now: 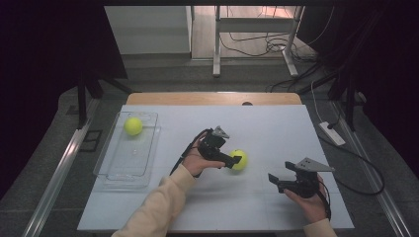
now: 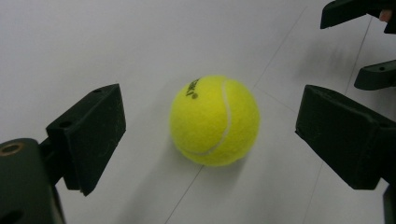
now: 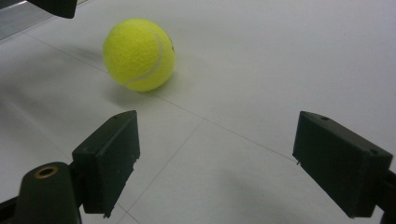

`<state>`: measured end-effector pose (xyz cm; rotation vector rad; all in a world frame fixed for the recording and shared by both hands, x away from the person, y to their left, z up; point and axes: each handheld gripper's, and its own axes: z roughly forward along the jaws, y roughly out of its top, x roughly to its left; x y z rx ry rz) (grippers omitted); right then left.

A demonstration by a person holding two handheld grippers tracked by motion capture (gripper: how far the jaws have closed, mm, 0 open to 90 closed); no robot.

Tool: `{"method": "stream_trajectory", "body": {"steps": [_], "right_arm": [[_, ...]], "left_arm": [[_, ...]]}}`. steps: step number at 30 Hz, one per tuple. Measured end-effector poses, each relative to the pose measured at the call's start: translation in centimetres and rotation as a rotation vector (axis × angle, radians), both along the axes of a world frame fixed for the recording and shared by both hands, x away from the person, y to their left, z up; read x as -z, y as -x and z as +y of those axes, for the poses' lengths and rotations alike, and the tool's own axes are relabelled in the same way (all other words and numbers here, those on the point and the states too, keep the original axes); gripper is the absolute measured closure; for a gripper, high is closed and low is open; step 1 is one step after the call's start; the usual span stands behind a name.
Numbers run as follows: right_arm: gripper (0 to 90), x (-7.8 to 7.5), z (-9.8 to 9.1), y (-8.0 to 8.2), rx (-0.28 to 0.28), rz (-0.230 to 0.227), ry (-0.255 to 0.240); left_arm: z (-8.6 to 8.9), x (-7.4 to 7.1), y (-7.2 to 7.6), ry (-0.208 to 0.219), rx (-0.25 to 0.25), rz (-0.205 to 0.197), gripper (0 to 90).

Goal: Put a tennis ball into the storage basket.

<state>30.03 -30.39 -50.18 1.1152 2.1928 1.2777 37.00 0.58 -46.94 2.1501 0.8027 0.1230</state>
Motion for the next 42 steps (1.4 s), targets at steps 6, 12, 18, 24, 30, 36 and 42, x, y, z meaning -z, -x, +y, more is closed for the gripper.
{"method": "stream_trajectory", "body": {"steps": [6,12,18,24,30,36,42], "right_arm": [[14.7,0.0,0.0,0.0,0.001,0.002,-0.001],[14.7,0.0,-0.1,0.0,0.004,-0.001,0.0],[14.7,0.0,-0.1,0.0,0.003,0.001,-0.003],[14.7,0.0,-0.1,0.0,0.001,0.0,-0.002],[14.8,0.0,-0.3,0.0,0.006,0.0,-0.006],[14.8,0.0,-0.2,0.0,0.005,-0.002,-0.005],[14.8,0.0,-0.2,0.0,0.005,0.0,-0.005]], "left_arm": [[-0.7,0.2,0.0,-0.011,0.019,0.006,9.2],[-1.0,0.4,-0.2,-0.019,0.023,0.015,8.7],[-1.7,0.9,-0.5,-0.024,0.04,0.031,8.8],[-2.2,1.5,-1.0,-0.045,0.043,0.041,8.8],[-2.5,2.3,-1.4,-0.061,0.052,0.068,8.7],[-2.9,2.7,-1.4,-0.076,0.062,0.076,8.6],[-3.0,3.2,-1.7,-0.089,0.065,0.09,9.0]]}}
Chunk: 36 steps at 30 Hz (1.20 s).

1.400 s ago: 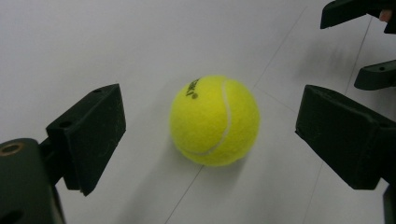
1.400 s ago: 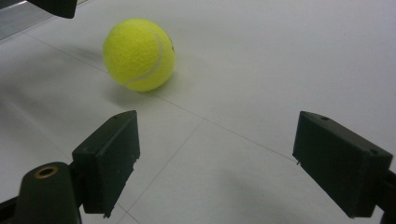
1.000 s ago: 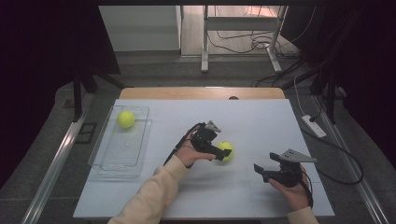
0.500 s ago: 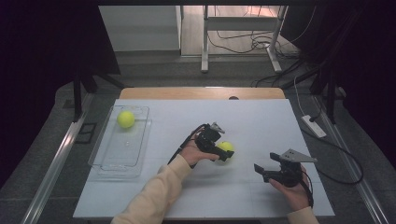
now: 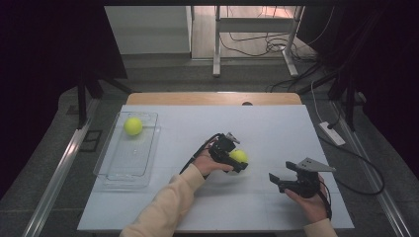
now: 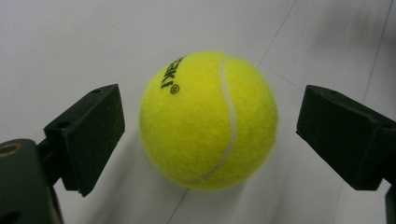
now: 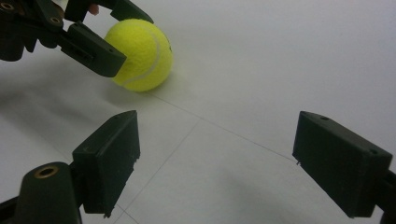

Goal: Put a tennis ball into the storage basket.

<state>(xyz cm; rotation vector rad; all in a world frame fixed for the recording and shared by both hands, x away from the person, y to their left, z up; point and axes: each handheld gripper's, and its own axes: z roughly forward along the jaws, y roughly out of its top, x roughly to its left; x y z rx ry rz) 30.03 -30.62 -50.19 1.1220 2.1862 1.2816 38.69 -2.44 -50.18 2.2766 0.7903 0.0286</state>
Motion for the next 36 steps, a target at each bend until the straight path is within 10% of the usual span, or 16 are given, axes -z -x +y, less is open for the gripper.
{"method": "stream_trajectory", "body": {"steps": [10,36], "right_arm": [[14.9,0.0,0.0,0.0,0.002,0.0,0.001],[15.0,0.0,-0.1,0.0,0.008,-0.001,0.009]], "left_arm": [[-0.3,0.6,-0.3,-0.027,-0.013,0.036,23.9],[1.7,-1.3,0.8,0.019,-0.023,-0.052,27.4]]}}
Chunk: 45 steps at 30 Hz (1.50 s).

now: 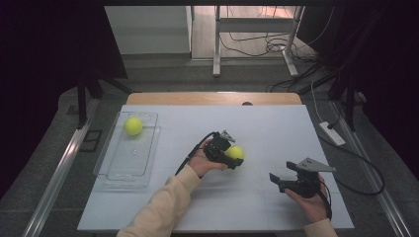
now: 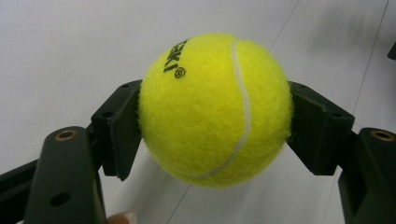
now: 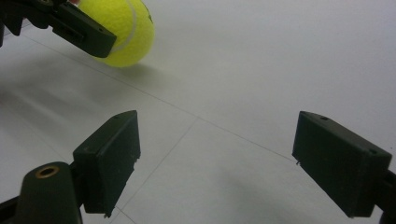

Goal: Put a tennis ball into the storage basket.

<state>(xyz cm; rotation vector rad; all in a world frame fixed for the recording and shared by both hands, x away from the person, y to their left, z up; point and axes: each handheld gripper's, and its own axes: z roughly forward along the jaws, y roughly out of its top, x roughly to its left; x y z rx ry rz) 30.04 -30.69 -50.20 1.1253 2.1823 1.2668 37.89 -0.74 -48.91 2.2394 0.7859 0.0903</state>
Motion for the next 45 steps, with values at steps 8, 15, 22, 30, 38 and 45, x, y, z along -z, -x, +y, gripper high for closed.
{"method": "stream_trajectory", "body": {"steps": [8,15,22,30,38,45], "right_arm": [[15.1,0.0,0.1,0.0,-0.003,0.0,0.0],[15.0,0.0,0.0,0.0,0.001,-0.001,0.001],[15.0,0.0,0.1,0.0,0.005,-0.004,0.004],[15.0,-0.1,0.3,0.1,0.008,-0.005,0.008],[15.0,-0.1,0.4,0.2,0.008,-0.005,0.002],[15.0,0.0,0.3,0.2,0.012,-0.003,-0.002]], "left_arm": [[0.7,-0.1,0.3,0.021,-0.013,-0.017,27.4],[1.3,-0.5,0.6,0.026,-0.026,-0.042,27.3],[2.2,-0.8,1.2,0.045,-0.043,-0.068,27.4],[3.6,-1.0,1.9,0.062,-0.065,-0.084,27.4],[4.7,-1.3,2.7,0.08,-0.087,-0.1,27.3],[5.1,-1.5,3.0,0.098,-0.09,-0.114,27.3]]}}
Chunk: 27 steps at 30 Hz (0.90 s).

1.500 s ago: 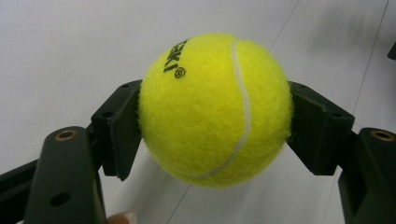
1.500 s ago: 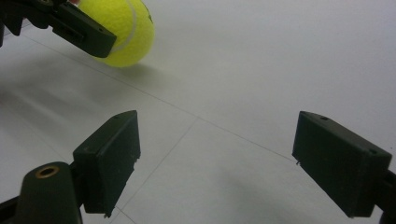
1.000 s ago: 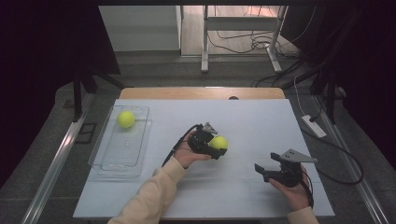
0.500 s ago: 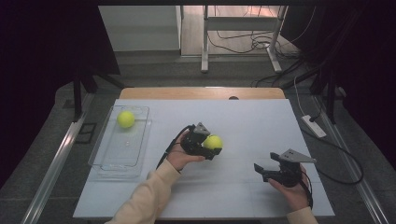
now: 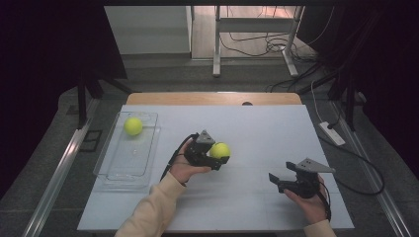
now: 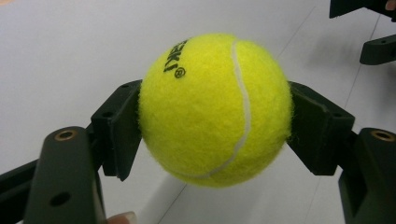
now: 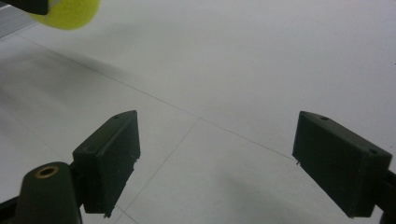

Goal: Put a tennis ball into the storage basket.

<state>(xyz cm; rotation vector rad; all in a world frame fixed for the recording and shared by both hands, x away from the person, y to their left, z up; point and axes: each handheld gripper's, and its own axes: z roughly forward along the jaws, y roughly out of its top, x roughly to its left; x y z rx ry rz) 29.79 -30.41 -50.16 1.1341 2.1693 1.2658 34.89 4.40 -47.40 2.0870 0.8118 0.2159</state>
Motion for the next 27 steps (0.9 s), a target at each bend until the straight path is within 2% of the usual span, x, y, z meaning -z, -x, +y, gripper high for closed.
{"method": "stream_trajectory", "body": {"steps": [4,11,21,27], "right_arm": [[15.0,0.0,-0.1,0.1,0.003,0.001,0.003],[15.0,0.1,-0.1,-0.1,0.009,-0.001,0.005],[15.0,0.1,0.0,-0.1,0.004,0.0,0.01],[15.0,0.1,0.0,-0.1,0.003,-0.002,0.012]], "left_arm": [[0.1,-0.2,0.2,-0.004,-0.004,-0.014,27.4],[0.7,-0.3,0.4,0.018,-0.011,-0.014,27.4],[2.7,-1.3,0.9,0.052,-0.033,-0.033,27.4],[3.8,-2.1,1.3,0.054,-0.044,-0.056,27.4]]}}
